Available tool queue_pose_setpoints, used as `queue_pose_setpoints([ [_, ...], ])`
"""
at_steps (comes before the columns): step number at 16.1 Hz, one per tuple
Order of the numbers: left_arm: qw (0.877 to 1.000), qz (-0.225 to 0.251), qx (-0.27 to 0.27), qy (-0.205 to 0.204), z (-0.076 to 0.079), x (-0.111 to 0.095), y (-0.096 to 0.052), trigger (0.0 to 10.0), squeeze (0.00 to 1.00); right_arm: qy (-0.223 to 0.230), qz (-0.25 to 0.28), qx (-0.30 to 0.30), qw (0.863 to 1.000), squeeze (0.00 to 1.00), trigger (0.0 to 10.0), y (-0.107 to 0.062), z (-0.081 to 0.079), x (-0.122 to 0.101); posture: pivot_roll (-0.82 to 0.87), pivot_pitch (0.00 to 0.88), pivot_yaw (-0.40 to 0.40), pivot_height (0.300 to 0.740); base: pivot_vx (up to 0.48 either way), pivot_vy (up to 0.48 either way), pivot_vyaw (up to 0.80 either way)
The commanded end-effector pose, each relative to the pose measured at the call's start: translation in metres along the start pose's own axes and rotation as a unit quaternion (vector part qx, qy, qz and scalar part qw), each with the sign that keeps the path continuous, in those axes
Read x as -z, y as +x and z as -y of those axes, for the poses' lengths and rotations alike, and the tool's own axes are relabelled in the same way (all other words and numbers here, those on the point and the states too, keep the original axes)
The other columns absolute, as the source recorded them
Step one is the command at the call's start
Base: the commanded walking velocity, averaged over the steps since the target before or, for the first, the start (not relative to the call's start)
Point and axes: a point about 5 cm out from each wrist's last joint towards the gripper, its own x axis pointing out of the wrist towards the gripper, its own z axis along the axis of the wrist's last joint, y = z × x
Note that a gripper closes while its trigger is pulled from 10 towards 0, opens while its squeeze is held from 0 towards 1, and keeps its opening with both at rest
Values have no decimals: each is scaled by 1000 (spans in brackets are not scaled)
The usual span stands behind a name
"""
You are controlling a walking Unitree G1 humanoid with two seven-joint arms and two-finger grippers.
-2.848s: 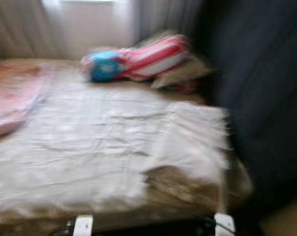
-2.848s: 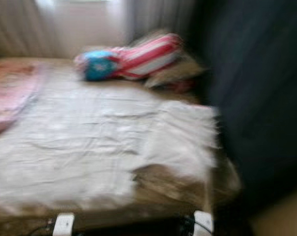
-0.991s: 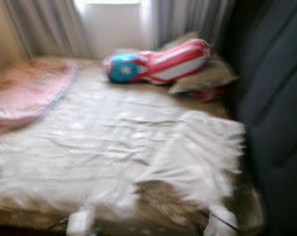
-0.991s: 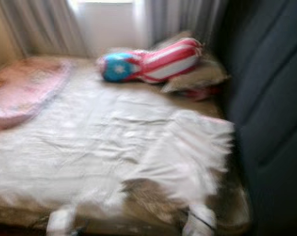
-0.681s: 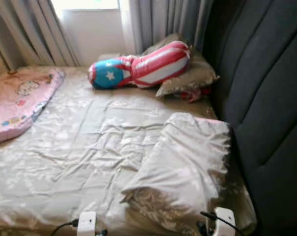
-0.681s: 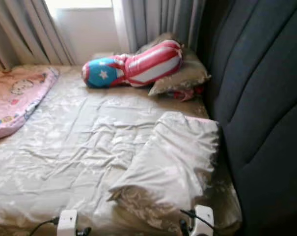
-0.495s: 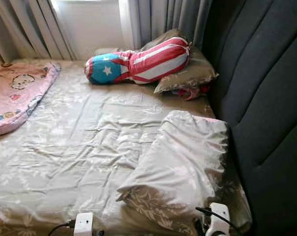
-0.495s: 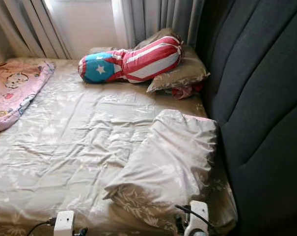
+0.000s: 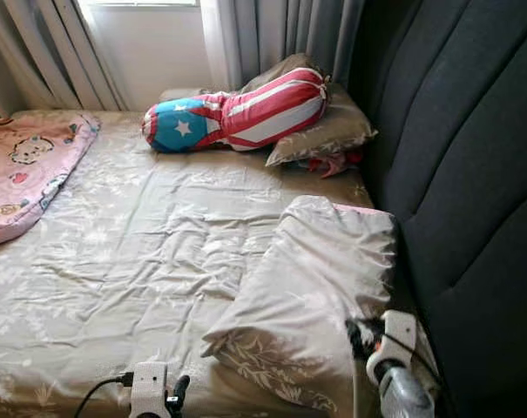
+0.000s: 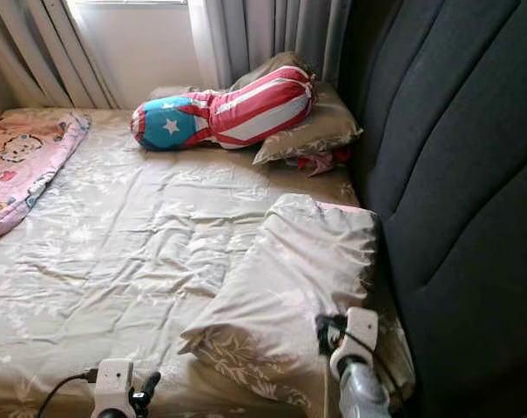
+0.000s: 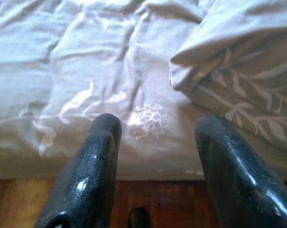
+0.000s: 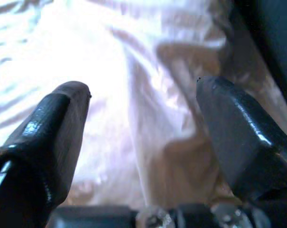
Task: Clean up the room
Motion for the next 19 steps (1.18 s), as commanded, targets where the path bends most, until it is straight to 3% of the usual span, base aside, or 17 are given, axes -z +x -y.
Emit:
queue_pose_setpoints([
  [1, 1000, 5, 2, 7, -2, 3, -3, 10000, 0, 2, 17, 2, 1000, 0, 10000, 0, 1, -4, 9, 0, -25, 740, 0, 0, 0],
  [2, 990, 137, 10, 23, 6, -67, 23, 10000, 0, 6, 27, 2, 1000, 0, 10000, -3, 2, -2, 7, 0, -29, 740, 0, 0, 0],
  [3, 981, 191, 7, 29, 7, -91, 25, 10000, 0, 7, 30, 3, 1000, 0, 10000, -7, 4, 2, 12, 0, -33, 740, 0, 0, 0],
  [5, 978, 206, 5, 27, 3, -86, 17, 10000, 0, 9, 39, 6, 999, 0, 10000, -11, 4, 6, 16, 0, -36, 740, 0, 0, 0],
  [10, 974, 225, 24, 19, 18, -88, 5, 10000, 0, 4, 73, -2, 997, 0, 10000, -14, -1, 0, 3, 0, -36, 740, 0, 0, 0],
  [19, 972, 233, 33, 25, 21, -110, 7, 10000, 0, 0, 99, -28, 995, 0, 10000, -7, -16, -17, -3, 0, -42, 740, 0, 0, 0],
])
